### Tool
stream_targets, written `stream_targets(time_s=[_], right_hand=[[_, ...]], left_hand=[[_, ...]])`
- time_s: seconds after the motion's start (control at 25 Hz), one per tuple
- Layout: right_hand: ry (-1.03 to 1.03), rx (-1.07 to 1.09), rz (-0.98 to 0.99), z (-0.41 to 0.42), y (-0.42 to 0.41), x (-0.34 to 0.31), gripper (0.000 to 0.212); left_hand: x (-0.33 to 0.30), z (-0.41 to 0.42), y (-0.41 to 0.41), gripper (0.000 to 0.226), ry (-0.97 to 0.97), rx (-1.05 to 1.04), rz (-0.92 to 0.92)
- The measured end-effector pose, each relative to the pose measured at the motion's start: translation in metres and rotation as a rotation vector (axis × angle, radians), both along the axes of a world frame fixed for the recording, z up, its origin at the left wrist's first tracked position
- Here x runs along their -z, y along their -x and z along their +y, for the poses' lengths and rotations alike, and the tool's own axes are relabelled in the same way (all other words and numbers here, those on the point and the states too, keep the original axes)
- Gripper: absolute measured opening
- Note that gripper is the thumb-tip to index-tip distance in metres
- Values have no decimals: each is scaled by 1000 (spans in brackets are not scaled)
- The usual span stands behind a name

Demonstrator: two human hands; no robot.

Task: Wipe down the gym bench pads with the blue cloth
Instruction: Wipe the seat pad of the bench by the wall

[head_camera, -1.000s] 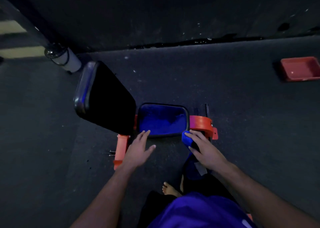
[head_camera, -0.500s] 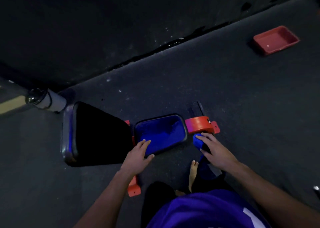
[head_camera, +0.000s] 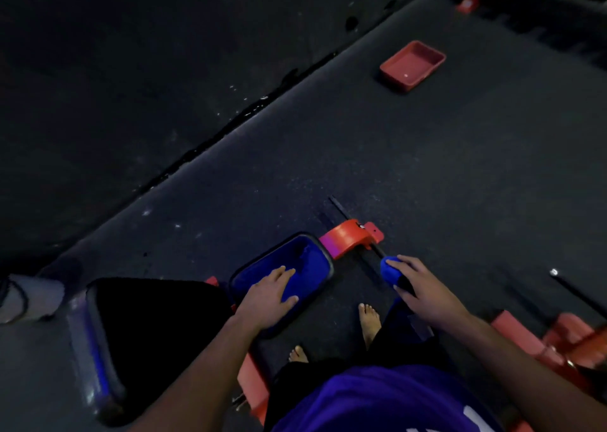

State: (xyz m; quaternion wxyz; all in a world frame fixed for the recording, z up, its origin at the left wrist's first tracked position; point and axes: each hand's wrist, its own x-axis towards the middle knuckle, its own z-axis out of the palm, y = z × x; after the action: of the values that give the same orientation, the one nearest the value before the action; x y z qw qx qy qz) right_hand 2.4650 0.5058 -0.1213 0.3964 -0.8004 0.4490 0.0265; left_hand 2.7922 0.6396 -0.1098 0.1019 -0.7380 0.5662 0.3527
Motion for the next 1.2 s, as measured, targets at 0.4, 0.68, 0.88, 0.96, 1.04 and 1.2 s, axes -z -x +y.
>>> stream_targets(time_s=[0.4, 0.68, 0.88, 0.96, 1.04, 1.2], right_hand=[[-159, 364, -46, 124, -66, 52, 56], [-325, 524, -29, 152, -113, 139, 66], [-161, 499, -83, 91, -129, 241, 62], [-81, 496, -142, 60, -143, 292, 61], [-19, 461, -183, 36, -163, 341, 61], [-44, 553, -249, 36, -196, 370, 61]], left_hand=[[74, 46, -97, 78, -75, 373, -64], [210, 3, -144, 75, 32, 609, -152], [324, -80, -114, 74, 382, 778, -143], [363, -83, -118, 76, 475, 793, -161], [387, -82, -128, 77, 581, 797, -143], [386, -83, -128, 80, 638, 809, -137]])
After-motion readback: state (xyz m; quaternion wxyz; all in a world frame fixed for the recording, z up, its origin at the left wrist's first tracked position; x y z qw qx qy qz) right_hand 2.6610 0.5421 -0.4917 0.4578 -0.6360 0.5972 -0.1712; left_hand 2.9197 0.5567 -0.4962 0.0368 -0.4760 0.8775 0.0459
